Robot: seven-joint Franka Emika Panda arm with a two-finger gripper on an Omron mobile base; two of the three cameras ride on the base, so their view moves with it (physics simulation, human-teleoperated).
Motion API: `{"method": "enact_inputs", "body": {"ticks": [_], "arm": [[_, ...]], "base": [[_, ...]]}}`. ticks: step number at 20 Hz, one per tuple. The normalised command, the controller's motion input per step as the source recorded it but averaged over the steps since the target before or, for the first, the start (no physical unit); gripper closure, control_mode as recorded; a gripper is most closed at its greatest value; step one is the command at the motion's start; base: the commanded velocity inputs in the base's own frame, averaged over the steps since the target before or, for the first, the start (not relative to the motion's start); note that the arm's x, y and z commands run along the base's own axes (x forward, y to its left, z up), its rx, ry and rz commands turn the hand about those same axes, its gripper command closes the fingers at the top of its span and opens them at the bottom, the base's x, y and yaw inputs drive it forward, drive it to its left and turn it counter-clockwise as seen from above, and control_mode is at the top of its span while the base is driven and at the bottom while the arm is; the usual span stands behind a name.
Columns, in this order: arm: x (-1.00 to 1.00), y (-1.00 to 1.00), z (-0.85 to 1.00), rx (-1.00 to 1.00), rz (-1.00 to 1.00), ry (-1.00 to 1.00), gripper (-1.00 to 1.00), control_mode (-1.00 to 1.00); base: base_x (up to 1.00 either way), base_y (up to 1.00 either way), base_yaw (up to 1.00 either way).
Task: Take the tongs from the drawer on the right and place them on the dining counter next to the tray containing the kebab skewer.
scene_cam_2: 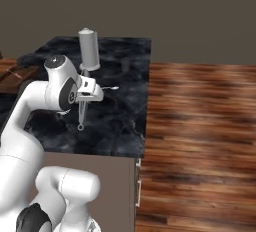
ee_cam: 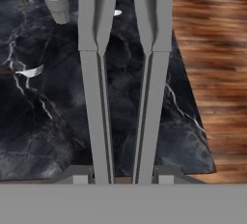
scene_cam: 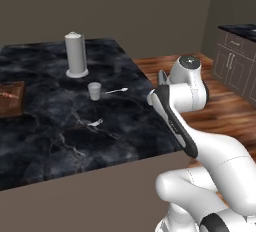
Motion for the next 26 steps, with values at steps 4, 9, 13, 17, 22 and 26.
{"method": "enact_inputs", "body": {"ticks": [4, 9, 13, 17, 22, 26], "arm": [[0.0, 0.0, 0.0, 0.0, 0.0, 0.0, 1.0, 1.0], [0.0, 0.0, 0.0, 0.0, 0.0, 0.0, 1.0, 1.0], [0.0, 0.0, 0.0, 0.0, 0.0, 0.0, 1.0, 1.0], [0.0, 0.0, 0.0, 0.0, 0.0, 0.0, 1.0, 1.0], [0.0, 0.0, 0.0, 0.0, 0.0, 0.0, 1.0, 1.0], [0.0, 0.0, 0.0, 0.0, 0.0, 0.0, 1.0, 1.0]], "base": [[-0.03, -0.21, 0.05], [-0.01, -0.46, 0.06], [-0.05, -0.55, 0.05], [-0.03, -0.59, 0.02], [0.0, -0.63, 0.02], [0.0, -0.67, 0.03]]}}
